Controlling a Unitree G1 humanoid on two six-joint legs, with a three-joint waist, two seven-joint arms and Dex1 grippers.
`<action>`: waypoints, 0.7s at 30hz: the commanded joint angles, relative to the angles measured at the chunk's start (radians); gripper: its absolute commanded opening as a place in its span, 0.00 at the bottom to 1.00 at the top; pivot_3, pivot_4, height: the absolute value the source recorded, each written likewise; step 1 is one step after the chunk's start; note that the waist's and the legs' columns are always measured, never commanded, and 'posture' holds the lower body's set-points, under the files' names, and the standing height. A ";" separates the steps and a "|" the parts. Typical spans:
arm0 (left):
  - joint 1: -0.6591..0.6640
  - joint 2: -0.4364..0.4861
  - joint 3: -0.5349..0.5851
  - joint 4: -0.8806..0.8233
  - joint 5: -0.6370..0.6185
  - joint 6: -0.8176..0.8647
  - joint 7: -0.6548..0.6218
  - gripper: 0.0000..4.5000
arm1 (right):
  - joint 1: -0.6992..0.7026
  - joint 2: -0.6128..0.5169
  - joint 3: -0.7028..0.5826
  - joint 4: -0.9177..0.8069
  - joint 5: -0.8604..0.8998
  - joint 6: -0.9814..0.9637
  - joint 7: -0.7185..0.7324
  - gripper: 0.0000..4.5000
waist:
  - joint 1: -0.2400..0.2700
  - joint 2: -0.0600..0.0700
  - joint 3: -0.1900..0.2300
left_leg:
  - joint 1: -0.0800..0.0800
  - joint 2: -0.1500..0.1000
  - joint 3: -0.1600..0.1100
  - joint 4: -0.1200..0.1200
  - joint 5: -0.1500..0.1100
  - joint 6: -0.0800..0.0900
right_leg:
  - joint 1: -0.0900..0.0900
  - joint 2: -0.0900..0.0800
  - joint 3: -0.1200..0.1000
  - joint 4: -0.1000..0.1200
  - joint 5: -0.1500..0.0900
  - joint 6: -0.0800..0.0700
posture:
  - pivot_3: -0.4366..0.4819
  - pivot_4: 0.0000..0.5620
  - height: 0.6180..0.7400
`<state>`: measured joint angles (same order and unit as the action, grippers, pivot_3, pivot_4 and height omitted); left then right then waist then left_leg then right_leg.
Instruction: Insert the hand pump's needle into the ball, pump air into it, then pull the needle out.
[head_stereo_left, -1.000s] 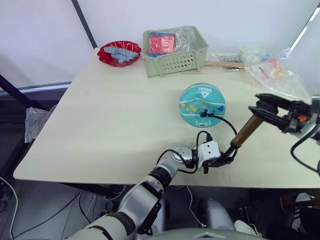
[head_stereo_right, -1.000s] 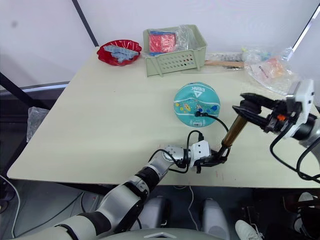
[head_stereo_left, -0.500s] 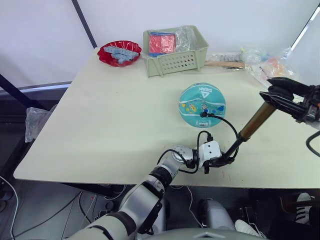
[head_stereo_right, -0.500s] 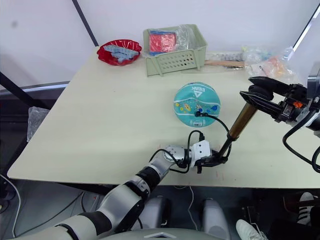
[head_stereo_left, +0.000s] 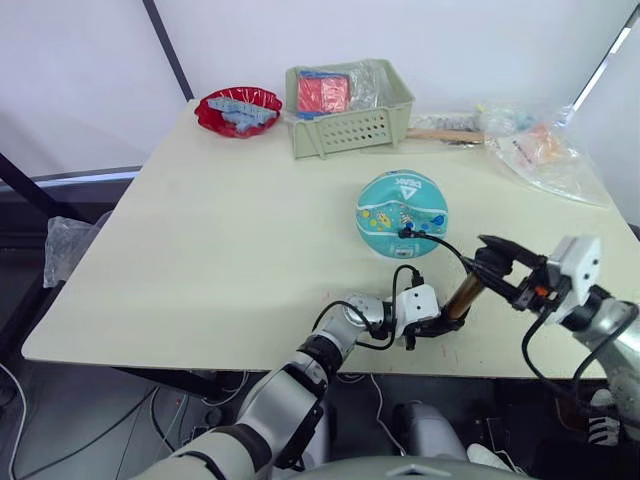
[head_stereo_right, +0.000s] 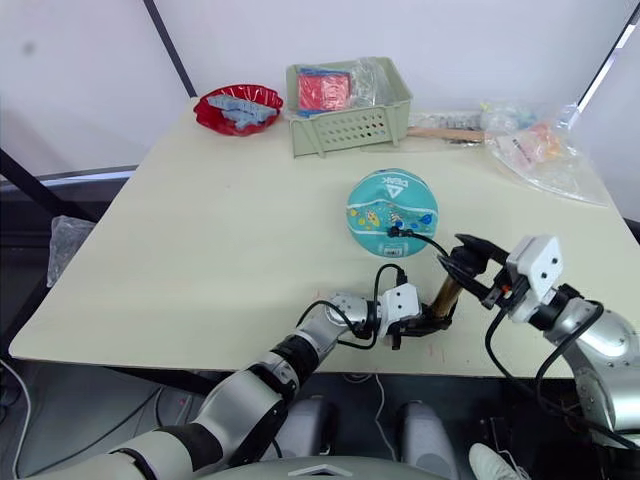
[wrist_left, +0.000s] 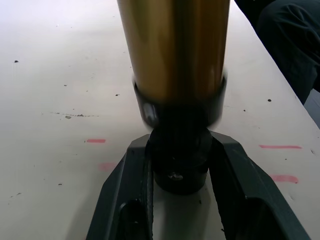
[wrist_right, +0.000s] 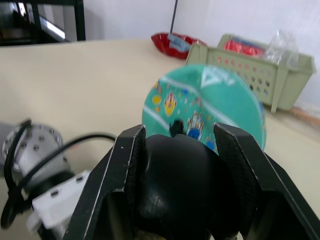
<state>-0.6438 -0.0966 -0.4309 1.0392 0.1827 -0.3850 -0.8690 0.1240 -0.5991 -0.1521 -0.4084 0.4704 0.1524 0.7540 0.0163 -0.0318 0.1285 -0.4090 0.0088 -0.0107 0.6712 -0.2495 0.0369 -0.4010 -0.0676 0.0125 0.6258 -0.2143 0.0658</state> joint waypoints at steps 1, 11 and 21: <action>0.031 0.005 -0.046 0.036 0.050 0.016 -0.033 0.24 | 0.008 0.006 0.013 0.018 0.006 0.021 0.017 0.37 | 0.000 0.001 -0.001 | 0.000 0.000 0.000 0.000 0.000 0.000 | 0.000 0.000 0.000 0.000 0.000 0.000 | 0.48 0.27 1.00; 0.030 0.011 -0.047 0.048 0.056 0.010 -0.035 0.24 | -0.158 -0.164 -0.255 -0.092 0.345 0.238 0.022 0.36 | 0.002 0.013 0.005 | -0.004 -0.001 0.000 0.000 0.000 0.000 | -0.002 -0.002 0.000 0.000 0.000 0.000 | 0.48 0.27 1.00; 0.016 0.013 -0.040 0.068 0.056 0.008 -0.030 0.24 | -0.367 -0.375 -0.433 -0.036 0.568 0.430 0.018 0.36 | 0.003 0.016 0.008 | -0.005 -0.002 0.000 0.001 0.000 0.000 | -0.003 -0.002 0.000 -0.001 0.000 0.000 | 0.48 0.27 1.00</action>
<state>-0.6543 -0.0957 -0.4303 1.0420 0.1835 -0.3998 -0.8746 -0.1926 -0.9499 -0.4894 -0.4387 0.9988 0.5902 0.7993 0.0197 -0.0160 0.1364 -0.4138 0.0070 -0.0103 0.6718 -0.2494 0.0371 -0.4041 -0.0698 0.0128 0.6250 -0.2142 0.0659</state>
